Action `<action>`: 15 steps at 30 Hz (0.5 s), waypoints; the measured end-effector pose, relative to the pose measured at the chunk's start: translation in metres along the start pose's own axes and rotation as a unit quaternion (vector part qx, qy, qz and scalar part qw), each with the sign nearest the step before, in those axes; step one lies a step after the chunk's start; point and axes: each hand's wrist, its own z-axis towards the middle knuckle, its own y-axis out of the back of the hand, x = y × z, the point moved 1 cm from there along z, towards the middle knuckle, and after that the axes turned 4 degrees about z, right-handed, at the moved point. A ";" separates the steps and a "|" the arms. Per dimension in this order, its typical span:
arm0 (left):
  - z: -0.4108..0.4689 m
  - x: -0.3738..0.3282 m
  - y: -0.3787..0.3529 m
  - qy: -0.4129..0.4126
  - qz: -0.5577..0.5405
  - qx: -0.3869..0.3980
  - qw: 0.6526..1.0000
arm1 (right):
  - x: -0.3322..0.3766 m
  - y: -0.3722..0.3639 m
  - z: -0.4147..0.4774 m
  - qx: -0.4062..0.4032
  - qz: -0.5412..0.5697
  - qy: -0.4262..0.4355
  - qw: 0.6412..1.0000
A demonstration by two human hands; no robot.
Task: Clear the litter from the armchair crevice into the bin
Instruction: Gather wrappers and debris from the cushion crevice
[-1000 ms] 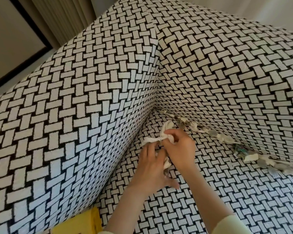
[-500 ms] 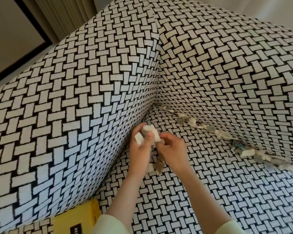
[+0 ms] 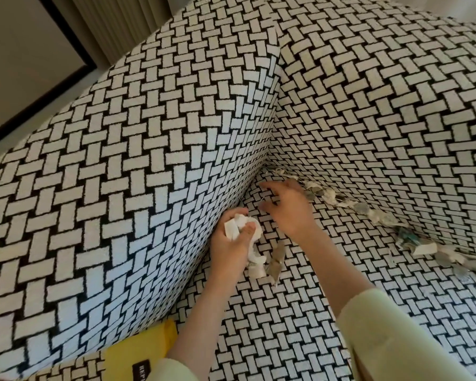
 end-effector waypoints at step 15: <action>-0.039 0.007 0.015 -0.013 0.286 0.120 0.951 | -0.012 0.011 -0.027 0.082 0.097 -0.019 0.992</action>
